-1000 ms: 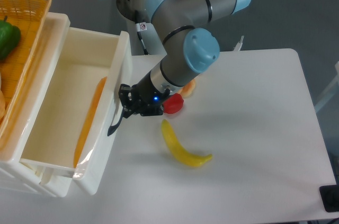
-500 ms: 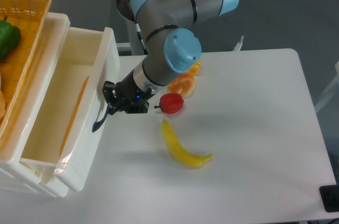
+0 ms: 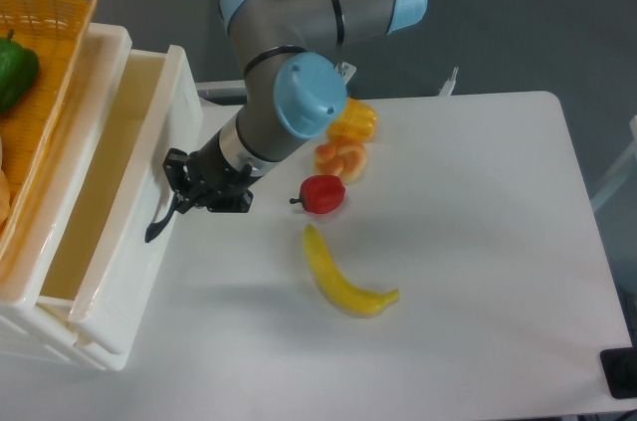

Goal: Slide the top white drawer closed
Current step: 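Push the drawer front with the gripper, sliding the drawer shut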

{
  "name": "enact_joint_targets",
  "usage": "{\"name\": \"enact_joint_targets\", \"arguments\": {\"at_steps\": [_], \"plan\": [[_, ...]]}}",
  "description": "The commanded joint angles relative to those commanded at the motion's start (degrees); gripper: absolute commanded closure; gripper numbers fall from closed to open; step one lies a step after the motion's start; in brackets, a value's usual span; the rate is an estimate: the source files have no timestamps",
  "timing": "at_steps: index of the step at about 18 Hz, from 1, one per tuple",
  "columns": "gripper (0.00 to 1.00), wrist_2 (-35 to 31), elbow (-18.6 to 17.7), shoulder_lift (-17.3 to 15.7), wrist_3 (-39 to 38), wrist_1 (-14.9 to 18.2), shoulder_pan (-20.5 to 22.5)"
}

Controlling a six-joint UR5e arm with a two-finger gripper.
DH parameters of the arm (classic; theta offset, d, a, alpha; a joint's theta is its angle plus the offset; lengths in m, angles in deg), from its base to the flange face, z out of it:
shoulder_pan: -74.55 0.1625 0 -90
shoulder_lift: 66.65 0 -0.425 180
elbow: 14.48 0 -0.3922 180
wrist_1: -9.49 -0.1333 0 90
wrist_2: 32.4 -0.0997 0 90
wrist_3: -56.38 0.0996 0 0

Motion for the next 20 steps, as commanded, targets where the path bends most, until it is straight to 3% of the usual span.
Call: {"name": "enact_joint_targets", "arguments": {"at_steps": [10,14,20], "plan": [[1.00,-0.18,-0.09,0.18,-1.58,0.00,-2.11],[1.00,0.17,1.84,2.01,-2.19,-4.12,-2.99],[1.00,0.09,1.76,2.64,-3.25,-4.48,-4.66]]}}
